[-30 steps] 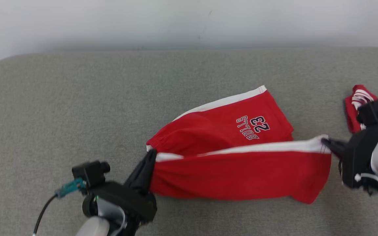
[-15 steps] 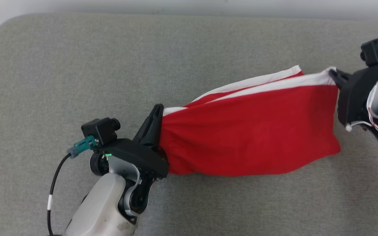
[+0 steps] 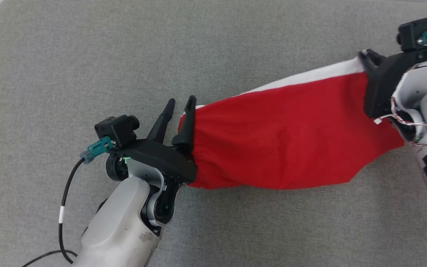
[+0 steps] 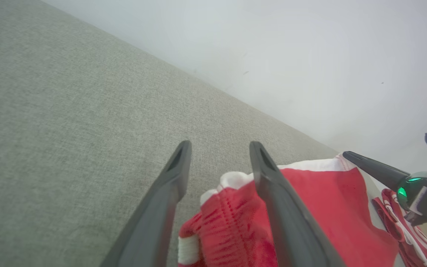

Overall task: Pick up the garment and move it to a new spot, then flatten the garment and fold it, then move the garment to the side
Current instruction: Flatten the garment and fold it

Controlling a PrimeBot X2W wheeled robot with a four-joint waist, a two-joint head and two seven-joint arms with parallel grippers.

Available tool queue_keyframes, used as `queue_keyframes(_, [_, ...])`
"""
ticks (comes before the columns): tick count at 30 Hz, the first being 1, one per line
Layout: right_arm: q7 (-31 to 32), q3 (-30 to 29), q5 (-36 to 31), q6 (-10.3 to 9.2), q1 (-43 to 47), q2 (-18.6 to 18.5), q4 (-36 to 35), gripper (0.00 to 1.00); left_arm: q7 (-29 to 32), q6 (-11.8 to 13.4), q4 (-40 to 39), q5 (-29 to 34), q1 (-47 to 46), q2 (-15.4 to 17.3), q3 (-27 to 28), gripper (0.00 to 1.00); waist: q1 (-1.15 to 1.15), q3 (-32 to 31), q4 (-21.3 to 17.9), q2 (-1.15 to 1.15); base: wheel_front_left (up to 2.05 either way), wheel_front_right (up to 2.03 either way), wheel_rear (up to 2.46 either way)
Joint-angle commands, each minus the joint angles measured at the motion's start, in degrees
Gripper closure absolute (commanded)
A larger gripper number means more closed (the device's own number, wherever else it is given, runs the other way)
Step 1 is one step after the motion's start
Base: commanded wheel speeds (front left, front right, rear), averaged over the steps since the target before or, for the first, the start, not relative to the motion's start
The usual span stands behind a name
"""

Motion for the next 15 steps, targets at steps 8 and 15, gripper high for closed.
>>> queue_keyframes(8, [-3.38, -0.34, 7.86, -0.16, 0.73, 1.88, 2.98, 0.00, -2.03, -0.79, -1.97, 6.35, 1.36, 1.30, 3.48, 0.00, -0.01, -2.65, -1.03, -0.01, 0.00, 0.00, 0.00])
queue_keyframes(15, [2.96, -0.15, 14.56, -0.16, 5.26, 0.03, 3.17, 0.00, -2.05, -2.86, -12.47, 19.87, 11.35, 3.92, 11.50, 0.00, -0.01, -4.91, -1.82, -0.01, 0.00, 0.00, 0.00])
